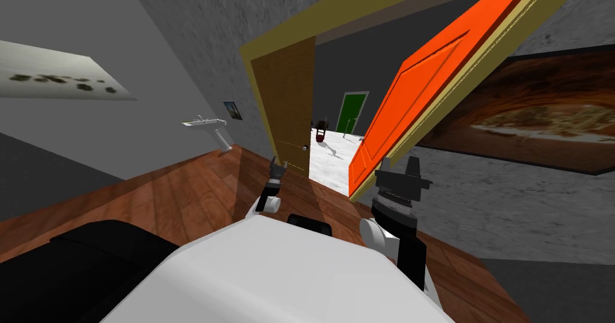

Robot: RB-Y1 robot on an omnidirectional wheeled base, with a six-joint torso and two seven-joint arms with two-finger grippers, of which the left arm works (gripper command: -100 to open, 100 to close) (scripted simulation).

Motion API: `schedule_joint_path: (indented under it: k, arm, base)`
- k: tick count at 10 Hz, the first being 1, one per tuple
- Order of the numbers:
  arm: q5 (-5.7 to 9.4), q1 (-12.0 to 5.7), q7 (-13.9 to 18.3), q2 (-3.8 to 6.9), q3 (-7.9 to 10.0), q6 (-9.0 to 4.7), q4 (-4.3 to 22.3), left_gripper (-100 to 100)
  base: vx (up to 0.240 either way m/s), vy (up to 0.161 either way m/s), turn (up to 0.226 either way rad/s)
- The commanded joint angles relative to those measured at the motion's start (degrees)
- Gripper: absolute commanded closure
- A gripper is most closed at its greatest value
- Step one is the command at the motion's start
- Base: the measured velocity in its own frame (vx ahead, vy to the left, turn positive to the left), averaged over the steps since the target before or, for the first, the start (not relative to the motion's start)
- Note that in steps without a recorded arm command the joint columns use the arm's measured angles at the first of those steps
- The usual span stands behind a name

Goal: Push the door open

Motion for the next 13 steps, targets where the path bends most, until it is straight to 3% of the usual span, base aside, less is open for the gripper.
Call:
schedule_joint_path:
  k: [1, 12, 13]
  arm:
    - [1.09, -0.92, 2.0, 0.44, -0.35, -0.79, 2.6, -100]
    - [7.19, -7.19, 12.7, 1.30, -2.66, -4.95, 17.9, -100]
    - [7.19, -7.19, 12.7, 1.30, -2.66, -4.95, 18.3, -100]
  base:
    - [0.088, 0.072, -0.132]
    - [0.066, 0.066, -0.100]
    - [0.042, 0.057, -0.022]
